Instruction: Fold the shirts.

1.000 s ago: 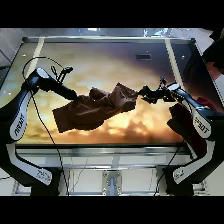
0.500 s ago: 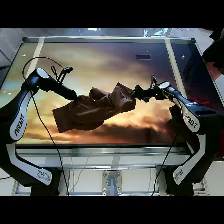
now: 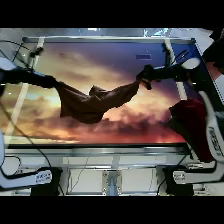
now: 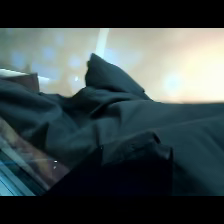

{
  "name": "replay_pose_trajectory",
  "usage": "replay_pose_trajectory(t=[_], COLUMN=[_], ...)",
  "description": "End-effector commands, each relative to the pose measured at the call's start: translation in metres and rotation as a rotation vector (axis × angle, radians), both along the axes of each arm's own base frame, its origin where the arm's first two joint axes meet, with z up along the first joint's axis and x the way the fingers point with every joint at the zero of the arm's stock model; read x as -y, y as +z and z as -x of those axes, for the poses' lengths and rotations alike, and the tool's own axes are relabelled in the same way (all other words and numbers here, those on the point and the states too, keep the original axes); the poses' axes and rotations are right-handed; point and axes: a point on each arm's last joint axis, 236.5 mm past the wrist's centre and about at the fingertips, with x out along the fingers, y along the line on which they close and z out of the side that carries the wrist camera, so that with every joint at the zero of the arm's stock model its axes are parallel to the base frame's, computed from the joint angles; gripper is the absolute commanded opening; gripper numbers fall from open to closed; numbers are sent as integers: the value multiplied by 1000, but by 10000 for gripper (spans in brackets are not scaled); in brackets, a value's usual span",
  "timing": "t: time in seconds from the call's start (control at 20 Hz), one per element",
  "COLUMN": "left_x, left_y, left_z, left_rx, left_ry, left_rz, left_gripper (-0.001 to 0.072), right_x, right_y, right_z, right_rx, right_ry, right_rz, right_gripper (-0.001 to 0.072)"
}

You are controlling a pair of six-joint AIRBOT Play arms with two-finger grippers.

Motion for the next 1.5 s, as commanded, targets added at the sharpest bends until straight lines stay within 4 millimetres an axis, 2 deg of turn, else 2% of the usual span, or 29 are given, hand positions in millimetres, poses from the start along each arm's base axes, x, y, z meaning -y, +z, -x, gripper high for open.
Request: replay_pose_trajectory(t=[0.0, 0.15, 0.2, 0.25, 0.3, 0.35, 0.45, 0.55, 0.65, 0.75, 0.85, 0.9, 1.0, 1.1, 1.2, 1.3, 1.45], left_x=[-74, -123, -126, -121, -107, -89, -78, -75, -60, -45, -32, -23, -5, 10, 11, -11, -46], left_y=[132, 234, 258, 279, 294, 305, 319, 321, 297, 256, 193, 153, 69, -4, -44, -58, -73], left_z=[44, 108, 129, 145, 153, 155, 152, 130, 86, 22, -43, -71, -110, -125, -127, -125, -105], left_rx=[322, 629, 702, 769, 823, 868, 930, 949, 889, 814, 718, 656, 517, 362, 278, 242, 126], left_ry=[300, 548, 602, 638, 627, 584, 543, 510, 399, 329, 292, 267, 217, 201, 182, 214, 289], left_rz=[-50, -162, -189, -190, -173, -140, -128, -87, -31, 1, -25, -50, -81, -53, -70, -133, -177], left_gripper=[13, 13, 12, 12, 11, 12, 12, 11, 11, 11, 11, 11, 11, 11, 11, 11, 11], right_x=[31, 52, 56, 57, 58, 59, 61, 64, 60, 56, 55, 51, 45, 41, 42, 42, 27], right_y=[116, 212, 240, 263, 283, 296, 307, 287, 242, 186, 121, 86, 26, -20, -44, -60, -83], right_z=[71, 138, 162, 183, 202, 215, 223, 209, 184, 152, 116, 97, 51, -2, -59, -101, -136], right_rx=[245, 505, 590, 657, 718, 761, 796, 722, 540, 348, 173, 106, 34, 40, 116, 162, 144], right_ry=[-22, -143, -170, -190, -203, -210, -222, -208, -146, -81, -47, -34, -52, -106, -221, -312, -327], right_rz=[157, 224, 231, 227, 227, 227, 234, 266, 285, 296, 311, 310, 299, 290, 264, 213, 158], right_gripper=[10, 9, 9, 9, 8, 9, 8, 8, 9, 9, 9, 9, 9, 9, 8, 7, 7])
